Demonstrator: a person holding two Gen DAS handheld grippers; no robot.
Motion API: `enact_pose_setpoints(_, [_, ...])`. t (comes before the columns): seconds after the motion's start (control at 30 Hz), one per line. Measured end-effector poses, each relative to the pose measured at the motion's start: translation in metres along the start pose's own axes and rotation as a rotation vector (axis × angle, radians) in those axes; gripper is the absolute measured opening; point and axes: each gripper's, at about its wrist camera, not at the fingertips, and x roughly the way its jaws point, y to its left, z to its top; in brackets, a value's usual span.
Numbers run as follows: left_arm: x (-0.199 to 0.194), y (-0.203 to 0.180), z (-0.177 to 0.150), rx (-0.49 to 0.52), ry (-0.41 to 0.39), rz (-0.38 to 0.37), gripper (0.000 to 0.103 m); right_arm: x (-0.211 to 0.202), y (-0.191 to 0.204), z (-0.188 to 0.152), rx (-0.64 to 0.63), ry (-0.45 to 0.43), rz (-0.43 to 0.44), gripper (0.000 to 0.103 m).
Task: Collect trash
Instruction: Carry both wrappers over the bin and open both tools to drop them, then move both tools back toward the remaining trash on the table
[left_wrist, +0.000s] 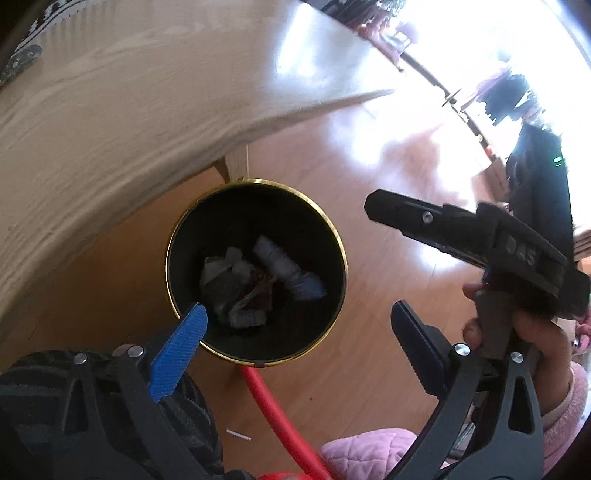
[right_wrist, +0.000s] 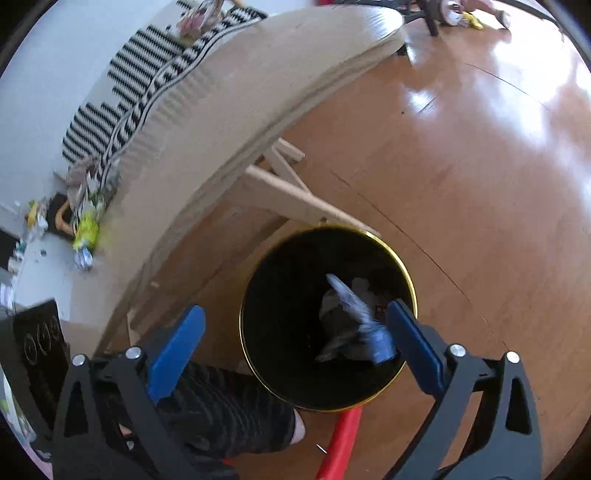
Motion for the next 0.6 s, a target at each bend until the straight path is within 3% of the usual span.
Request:
enact_pose_setpoints(0.17, [-0.054, 0.016, 0.002, -0.026, -0.161, 0.026, 0.097, -0.017, 0.009, 0.005, -0.066, -0.112, -0.079, 0.096])
enact_pose_setpoints(0.23, [-0.079, 0.037, 0.004, -0.080, -0.234, 0.089, 0.097, -0.018, 0.020, 0.009, -0.111, -0.141, -0.105, 0.096])
enact_pose_setpoints(0.37, [-0.135, 0.109, 0.004, -0.237, -0.372, 0.279, 0.097, -0.011, 0.059, 0.019, -0.194, -0.166, -0.075, 0.096])
enact_pose_setpoints(0.43, [-0.161, 0.149, 0.003, -0.317, -0.410, 0.362, 0.097, -0.003, 0.087, 0.023, -0.259, -0.173, -0.064, 0.096])
enact_pose_setpoints(0.6, [-0.196, 0.218, 0.004, -0.476, -0.438, 0.445, 0.097, 0.028, 0.166, 0.032, -0.394, -0.153, 0.009, 0.096])
